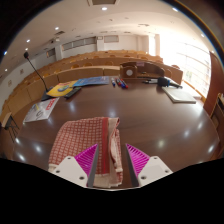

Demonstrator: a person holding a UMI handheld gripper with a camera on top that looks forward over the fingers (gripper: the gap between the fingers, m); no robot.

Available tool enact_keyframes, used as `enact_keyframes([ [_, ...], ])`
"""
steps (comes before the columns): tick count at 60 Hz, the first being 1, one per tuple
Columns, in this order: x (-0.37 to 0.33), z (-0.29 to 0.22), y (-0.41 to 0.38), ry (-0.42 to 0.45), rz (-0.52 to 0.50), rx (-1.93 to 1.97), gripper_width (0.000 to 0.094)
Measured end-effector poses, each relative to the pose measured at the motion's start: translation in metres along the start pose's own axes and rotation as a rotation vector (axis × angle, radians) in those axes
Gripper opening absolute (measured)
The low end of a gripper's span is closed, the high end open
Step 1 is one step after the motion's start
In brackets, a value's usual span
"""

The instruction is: Fold towel

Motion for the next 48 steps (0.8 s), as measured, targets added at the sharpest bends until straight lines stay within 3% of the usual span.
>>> enact_keyframes([
  [4, -0.007, 0.0, 0.022, 0.024, 0.052, -0.038, 0.0752],
  [7, -0.013, -0.006, 0.027, 0.04, 0.067, -0.064, 0.0844],
  [26, -0.098, -0.023, 0.002, 0.138, 0.042, -0.123, 0.085],
  [48, -0.256, 0.023, -0.039, 0.17, 0.08, -0.127, 0.085],
])
Point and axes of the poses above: the point between the fingertips, and its own axes, seen from behind it with the camera up: y to the right, z down, x forward, the way the camera looks, the point moved 6 cm from there along -x, backward, against the way the camera looks, and after that the axes turned 6 degrees about y, right-handed, at the moved point
